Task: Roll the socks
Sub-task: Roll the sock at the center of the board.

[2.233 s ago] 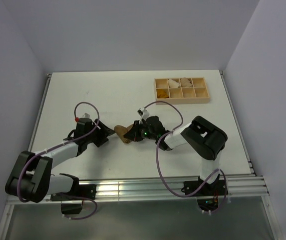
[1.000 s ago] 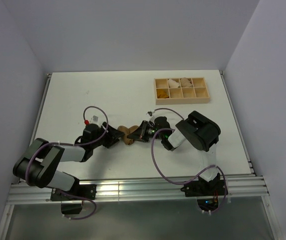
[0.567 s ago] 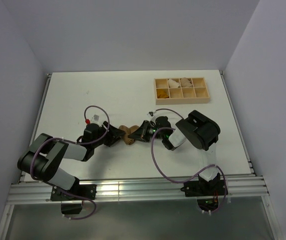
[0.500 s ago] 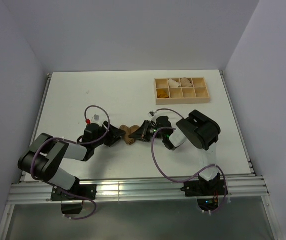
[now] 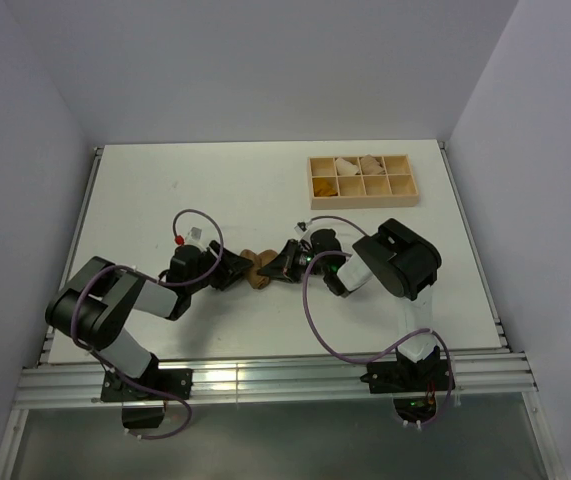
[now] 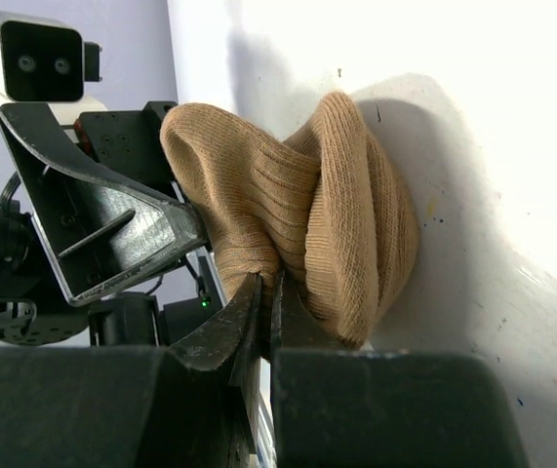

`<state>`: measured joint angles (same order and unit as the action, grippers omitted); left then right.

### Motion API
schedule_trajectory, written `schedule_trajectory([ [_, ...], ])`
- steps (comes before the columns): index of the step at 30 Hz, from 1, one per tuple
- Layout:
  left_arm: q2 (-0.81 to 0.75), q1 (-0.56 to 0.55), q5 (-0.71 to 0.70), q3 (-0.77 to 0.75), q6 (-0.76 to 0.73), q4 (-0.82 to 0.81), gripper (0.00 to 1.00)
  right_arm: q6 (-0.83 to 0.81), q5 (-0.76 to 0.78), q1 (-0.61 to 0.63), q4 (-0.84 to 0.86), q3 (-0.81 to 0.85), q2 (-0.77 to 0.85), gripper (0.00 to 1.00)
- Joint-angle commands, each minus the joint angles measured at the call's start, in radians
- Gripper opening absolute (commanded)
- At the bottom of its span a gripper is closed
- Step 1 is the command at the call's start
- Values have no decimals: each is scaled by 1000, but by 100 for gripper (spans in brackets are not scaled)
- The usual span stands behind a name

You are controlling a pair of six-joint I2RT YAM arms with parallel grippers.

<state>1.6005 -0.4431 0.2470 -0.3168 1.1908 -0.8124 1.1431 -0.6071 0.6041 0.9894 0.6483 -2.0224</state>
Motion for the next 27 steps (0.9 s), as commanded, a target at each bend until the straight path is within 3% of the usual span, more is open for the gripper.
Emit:
schedule_trajectory([
  [1,24,-3,5,-13,-23,-36,59,-83,59,-4,-190,1,-45,0],
  [4,30,-5,-5,-15,-28,-30,54,-104,60,-4,-213,8,-47,0],
  [12,33,-8,9,-44,-48,17,5,-241,113,-4,-346,40,27,0],
  [14,18,-12,-3,-59,-56,51,0,-269,133,0,-385,47,60,1],
  [18,-19,-17,-41,-97,-92,175,0,-367,194,9,-451,50,146,19],
  [19,-27,-17,-51,-108,-95,240,1,-385,216,13,-466,48,172,29],
  [22,-50,-20,-84,-156,-114,370,0,-480,323,36,-562,51,270,45],
  [27,-54,-25,-129,-248,-137,544,0,-664,522,111,-643,50,412,62],
])
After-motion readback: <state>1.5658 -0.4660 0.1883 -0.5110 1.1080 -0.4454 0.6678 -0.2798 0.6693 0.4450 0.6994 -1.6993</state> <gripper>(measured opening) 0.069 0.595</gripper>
